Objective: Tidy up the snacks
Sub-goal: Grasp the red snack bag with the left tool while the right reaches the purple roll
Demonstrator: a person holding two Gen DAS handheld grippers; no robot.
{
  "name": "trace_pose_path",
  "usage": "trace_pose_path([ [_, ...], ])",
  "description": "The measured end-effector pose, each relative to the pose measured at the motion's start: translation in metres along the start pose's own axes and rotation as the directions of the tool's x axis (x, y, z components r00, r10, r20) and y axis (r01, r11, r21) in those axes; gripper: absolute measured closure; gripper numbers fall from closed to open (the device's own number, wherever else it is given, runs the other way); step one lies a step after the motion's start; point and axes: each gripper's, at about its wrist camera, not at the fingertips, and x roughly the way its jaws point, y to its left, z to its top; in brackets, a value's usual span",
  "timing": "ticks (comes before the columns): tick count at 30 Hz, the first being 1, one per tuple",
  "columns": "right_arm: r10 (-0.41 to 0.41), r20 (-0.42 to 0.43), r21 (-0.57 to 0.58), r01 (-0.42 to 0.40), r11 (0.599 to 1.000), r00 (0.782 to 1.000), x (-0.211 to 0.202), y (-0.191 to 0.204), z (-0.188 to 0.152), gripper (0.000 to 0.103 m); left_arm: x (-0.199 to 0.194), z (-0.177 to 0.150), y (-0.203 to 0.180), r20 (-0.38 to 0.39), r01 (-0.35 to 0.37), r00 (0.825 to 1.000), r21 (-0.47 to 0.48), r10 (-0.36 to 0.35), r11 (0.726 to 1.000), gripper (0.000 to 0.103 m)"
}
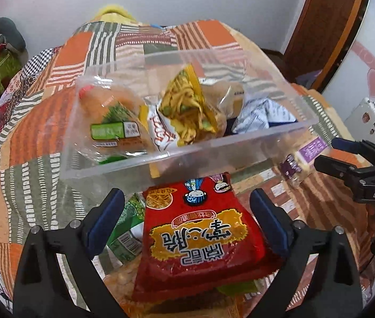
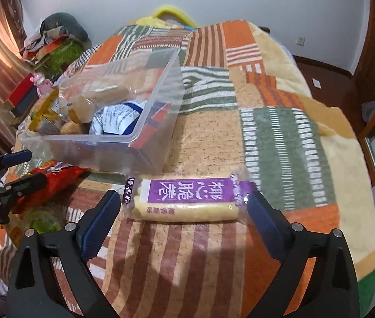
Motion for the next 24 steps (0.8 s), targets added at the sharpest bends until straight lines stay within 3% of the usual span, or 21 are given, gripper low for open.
trace_pose_path([
  [11,-0.081,-0.041,-0.132,0.075,0.988,0.996,0.026,0.020,0.002,0.000,0.020,-0.006,-0.004,-0.032,0.037,0.999,0.001,-0.037,0.999,0.009],
  [19,0.009,-0.084,-0.207,-0.027,0.978,0.996,0.014,0.039,-0.019,0.000,0.008,-0.017,-0.007,0.004,0.024,1.000,0.043,-0.024,0.999,0.034],
  [24,0.063,-0.087,-0.194,-0.079,0.978,0.994,-0.008,0.043,-0.033,0.001,-0.011,-0.025,-0.006,0.036,0.012,0.999,0.044,-0.014,0.999,0.036],
])
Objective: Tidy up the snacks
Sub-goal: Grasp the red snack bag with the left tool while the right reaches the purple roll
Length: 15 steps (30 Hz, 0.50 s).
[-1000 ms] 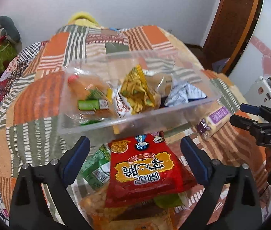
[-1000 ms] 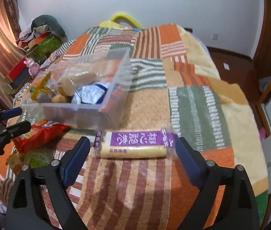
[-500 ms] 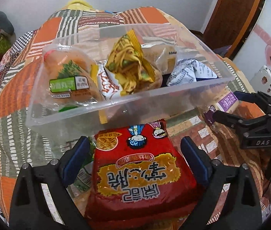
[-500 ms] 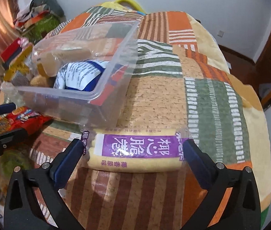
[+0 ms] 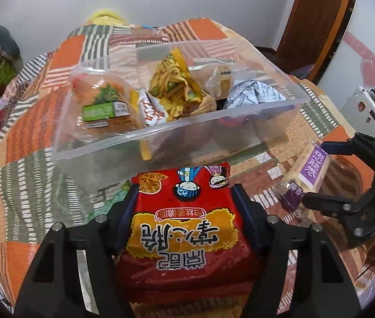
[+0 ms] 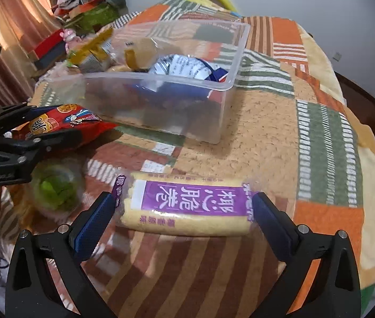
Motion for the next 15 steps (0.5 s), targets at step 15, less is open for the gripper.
trace_pose_path([
  [15,0.078,0.009,0.197,-0.078,0.977,0.997,-0.013,-0.006,-0.020,0.006,-0.062,-0.009,-0.002,0.148,-0.049,0.988,0.038,0.043,0.998,0.036],
])
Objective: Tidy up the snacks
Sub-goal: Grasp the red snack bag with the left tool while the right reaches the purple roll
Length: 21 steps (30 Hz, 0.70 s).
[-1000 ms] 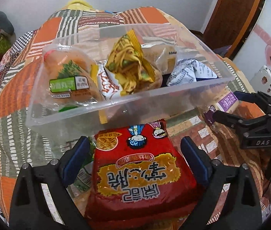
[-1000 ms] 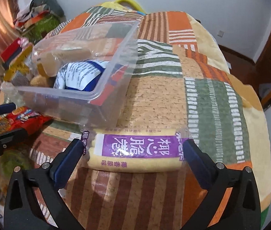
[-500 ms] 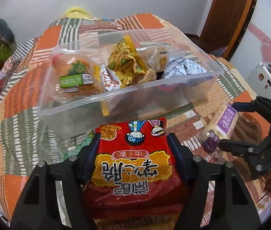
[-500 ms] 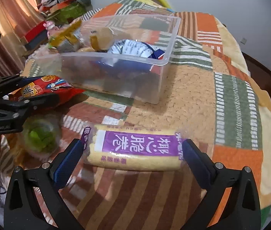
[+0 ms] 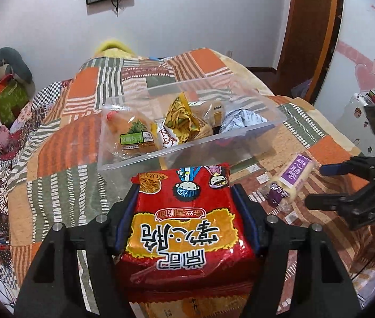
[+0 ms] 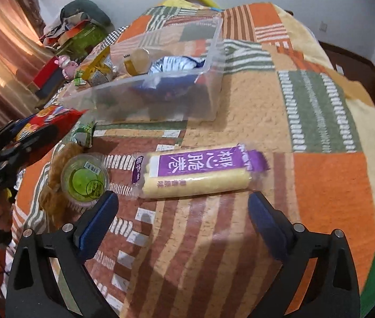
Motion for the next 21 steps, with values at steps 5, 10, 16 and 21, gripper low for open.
trace_pose_path([
  [5,-0.026,0.025,0.047,0.025,0.999,0.999,0.012,0.003,0.018,0.007,-0.006,0.000,0.004,0.016,0.002,1.000,-0.015,-0.002,1.000,0.036],
  [10,-0.061,0.010,0.069,0.060,0.996,0.998,0.032,0.009,0.035,0.011,-0.009,0.001,0.016,0.032,-0.002,0.999,-0.056,0.004,0.998,0.036],
  [16,-0.110,-0.004,0.093,0.110,0.990,0.994,0.043,0.007,0.035,0.013,-0.009,0.000,0.023,0.033,-0.006,0.999,-0.072,0.008,0.997,0.036],
  [21,-0.126,-0.012,0.043,0.127,0.991,0.992,0.034,-0.001,0.027,0.039,-0.010,0.000,0.024,0.041,-0.002,0.999,-0.079,0.005,0.997,0.036],
])
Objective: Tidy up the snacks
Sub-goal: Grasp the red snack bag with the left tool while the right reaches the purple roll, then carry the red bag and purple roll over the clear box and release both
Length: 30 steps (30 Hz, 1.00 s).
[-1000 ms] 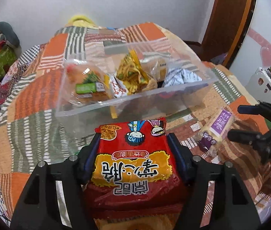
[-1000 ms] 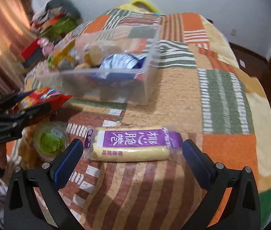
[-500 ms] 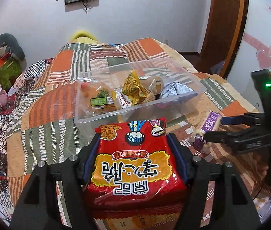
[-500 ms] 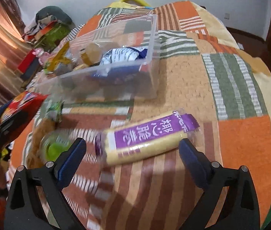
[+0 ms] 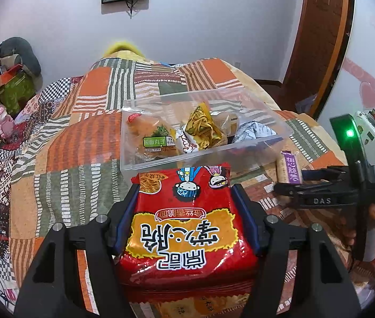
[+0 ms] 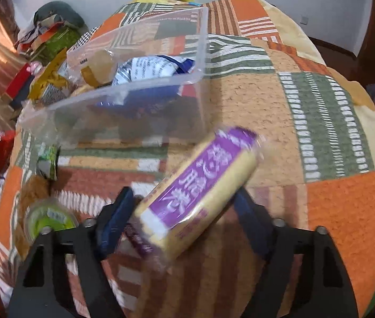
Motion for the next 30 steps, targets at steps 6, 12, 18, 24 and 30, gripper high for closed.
trace_pose_path([
  [6,-0.033,-0.006,-0.017,0.033,0.999,0.999,-0.017,-0.020,-0.011,0.056,-0.004,0.003,-0.001,0.023,-0.011,1.000,-0.008,0.011,1.000,0.036],
  [12,-0.041,0.015,0.036,0.040,0.999,0.999,-0.013,-0.028,0.002,0.055,-0.010,0.008,-0.001,0.045,-0.022,0.999,-0.017,0.023,1.000,0.036],
  [18,-0.116,0.039,-0.031,0.117,0.993,0.992,0.004,-0.018,0.012,0.056,-0.013,0.015,0.002,0.064,-0.043,0.997,-0.022,0.044,0.999,0.036],
  [24,-0.113,0.077,-0.012,0.114,0.993,0.991,-0.008,-0.027,0.008,0.060,-0.013,0.024,0.007,0.081,-0.058,0.995,-0.043,0.061,0.997,0.036],
  [30,-0.127,0.149,-0.002,0.129,0.992,0.981,-0.038,-0.032,0.012,0.060,-0.015,0.043,0.007,0.121,-0.074,0.989,-0.055,0.080,0.996,0.036],
])
